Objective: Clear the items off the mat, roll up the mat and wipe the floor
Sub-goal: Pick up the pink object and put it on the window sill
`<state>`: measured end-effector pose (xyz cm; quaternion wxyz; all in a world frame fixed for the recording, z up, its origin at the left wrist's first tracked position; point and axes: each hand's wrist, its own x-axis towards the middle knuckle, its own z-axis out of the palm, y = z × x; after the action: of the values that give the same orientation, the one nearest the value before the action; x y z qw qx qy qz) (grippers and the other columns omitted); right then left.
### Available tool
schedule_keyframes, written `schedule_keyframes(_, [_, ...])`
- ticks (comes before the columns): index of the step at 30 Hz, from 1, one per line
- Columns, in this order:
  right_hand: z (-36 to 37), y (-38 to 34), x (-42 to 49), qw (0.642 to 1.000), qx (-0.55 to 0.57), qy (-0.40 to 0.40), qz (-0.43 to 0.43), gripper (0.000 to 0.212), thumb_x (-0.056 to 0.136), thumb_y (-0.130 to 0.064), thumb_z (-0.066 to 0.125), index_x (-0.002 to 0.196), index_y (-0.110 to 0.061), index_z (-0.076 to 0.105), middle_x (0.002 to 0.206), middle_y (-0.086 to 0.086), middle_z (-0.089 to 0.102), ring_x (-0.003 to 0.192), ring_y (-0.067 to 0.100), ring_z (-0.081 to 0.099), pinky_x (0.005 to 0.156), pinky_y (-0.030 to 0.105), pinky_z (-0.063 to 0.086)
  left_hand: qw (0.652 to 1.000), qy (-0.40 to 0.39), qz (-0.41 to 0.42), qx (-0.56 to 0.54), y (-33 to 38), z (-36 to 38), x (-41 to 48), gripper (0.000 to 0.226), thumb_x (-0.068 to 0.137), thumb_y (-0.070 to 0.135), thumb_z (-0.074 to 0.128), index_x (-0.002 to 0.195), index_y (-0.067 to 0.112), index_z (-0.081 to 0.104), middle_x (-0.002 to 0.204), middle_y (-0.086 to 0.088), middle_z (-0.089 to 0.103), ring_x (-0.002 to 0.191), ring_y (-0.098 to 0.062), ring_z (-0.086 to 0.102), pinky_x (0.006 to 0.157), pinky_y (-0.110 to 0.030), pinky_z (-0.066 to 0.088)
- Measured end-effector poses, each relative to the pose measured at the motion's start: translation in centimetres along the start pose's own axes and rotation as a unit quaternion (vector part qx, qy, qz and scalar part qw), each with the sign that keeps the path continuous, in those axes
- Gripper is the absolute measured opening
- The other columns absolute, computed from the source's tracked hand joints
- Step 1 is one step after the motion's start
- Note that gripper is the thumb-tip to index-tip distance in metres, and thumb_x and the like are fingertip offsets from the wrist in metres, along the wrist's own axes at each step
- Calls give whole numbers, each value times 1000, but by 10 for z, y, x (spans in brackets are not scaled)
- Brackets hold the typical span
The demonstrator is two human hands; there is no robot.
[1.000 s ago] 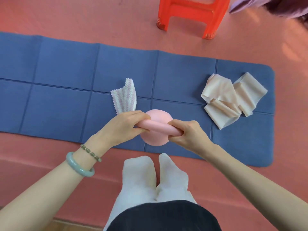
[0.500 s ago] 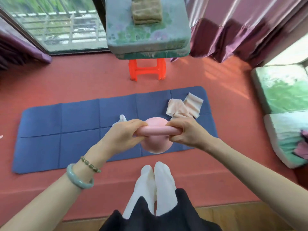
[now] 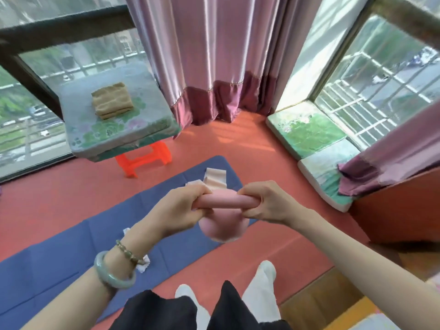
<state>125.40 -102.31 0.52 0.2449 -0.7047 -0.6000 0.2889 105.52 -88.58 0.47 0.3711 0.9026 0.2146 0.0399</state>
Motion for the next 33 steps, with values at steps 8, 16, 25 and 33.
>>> schedule_keyframes(8, [-126,99,-49,999,-34,29,-4,15,63,-12,69,78,-12,67,63,-13,46,67,7,44,60,11,32,996,-48,67,32,98,49,129,16,74,27,62,82,36,52,76,22,58,73,5,53,64,-22,42])
schedule_keyframes(16, [-227,188,-64,992,-98,82,-5,19,63,-23,66,80,-15,68,69,-9,49,64,10,48,58,29,39,981,-34,169,88,158,90,253,17,83,22,62,98,17,58,89,7,58,79,-7,50,68,-18,36])
schedule_keyframes(25, [-320,270,-32,983,-134,110,58,24,65,-23,70,86,-11,69,74,1,58,68,15,51,59,24,35,950,-61,270,143,182,103,412,24,86,37,46,95,16,51,88,-1,54,79,-11,44,70,-21,32])
schedule_keyframes(33, [-413,335,22,973,-175,110,98,22,70,-25,70,86,-10,68,71,0,54,65,20,51,59,33,40,932,-91,324,136,206,90,556,22,86,35,49,96,15,51,87,-1,54,80,-9,43,72,-15,30])
